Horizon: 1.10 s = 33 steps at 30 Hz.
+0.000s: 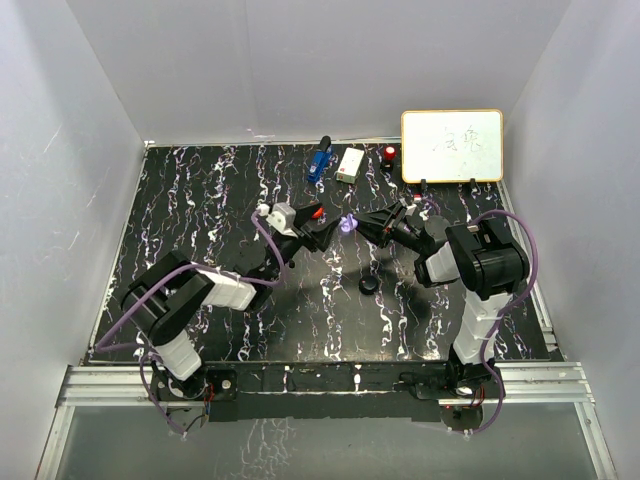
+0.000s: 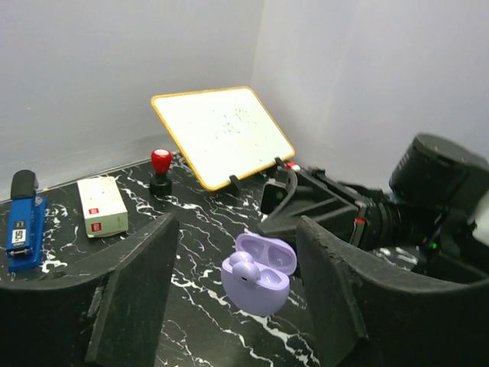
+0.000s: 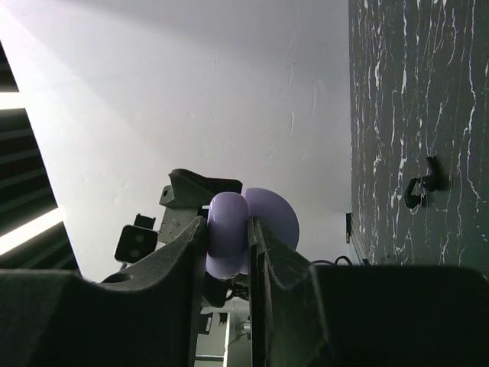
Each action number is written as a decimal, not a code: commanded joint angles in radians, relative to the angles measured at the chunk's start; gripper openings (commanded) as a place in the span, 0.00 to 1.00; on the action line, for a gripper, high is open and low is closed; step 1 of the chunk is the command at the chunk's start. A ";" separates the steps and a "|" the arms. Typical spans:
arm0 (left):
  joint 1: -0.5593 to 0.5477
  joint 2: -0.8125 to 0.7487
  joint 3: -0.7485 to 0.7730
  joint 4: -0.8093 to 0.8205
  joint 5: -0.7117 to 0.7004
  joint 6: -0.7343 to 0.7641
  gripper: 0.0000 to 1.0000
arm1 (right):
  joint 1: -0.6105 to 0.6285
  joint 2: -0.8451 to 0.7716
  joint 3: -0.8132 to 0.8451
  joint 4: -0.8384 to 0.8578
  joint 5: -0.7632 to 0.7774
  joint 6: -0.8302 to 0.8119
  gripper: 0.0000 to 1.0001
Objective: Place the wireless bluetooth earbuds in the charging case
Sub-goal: Place the earbud in the charging case, then adjust the earbud at the center of the board.
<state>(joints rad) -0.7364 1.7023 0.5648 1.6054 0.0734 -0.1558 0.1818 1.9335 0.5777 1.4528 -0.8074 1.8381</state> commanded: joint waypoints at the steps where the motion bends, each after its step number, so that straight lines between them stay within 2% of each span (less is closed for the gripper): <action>1: 0.000 -0.103 0.009 -0.009 -0.106 -0.113 0.63 | -0.003 -0.024 0.006 0.167 0.005 -0.064 0.00; 4: 0.001 -0.155 0.058 -0.236 -0.095 -0.192 0.68 | -0.003 -0.060 0.009 0.076 0.004 -0.144 0.00; 8: 0.015 -0.172 0.078 -0.317 -0.001 -0.305 0.75 | -0.003 -0.108 0.016 -0.028 0.008 -0.218 0.00; 14: 0.044 -0.162 0.146 -0.486 0.194 -0.456 0.78 | -0.003 -0.137 0.020 -0.088 0.013 -0.257 0.00; 20: 0.049 -0.139 0.172 -0.493 0.280 -0.532 0.78 | -0.004 -0.142 0.017 -0.094 0.013 -0.257 0.00; 25: 0.049 -0.123 0.197 -0.534 0.320 -0.535 0.76 | -0.002 -0.142 0.020 -0.095 0.013 -0.258 0.00; 33: 0.051 -0.155 0.171 -0.579 0.220 -0.463 0.76 | -0.002 -0.143 0.026 -0.094 0.012 -0.255 0.00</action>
<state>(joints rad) -0.6926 1.5871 0.7269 1.0443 0.3428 -0.6605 0.1814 1.8267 0.5781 1.3209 -0.8062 1.5970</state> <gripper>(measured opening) 0.766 0.230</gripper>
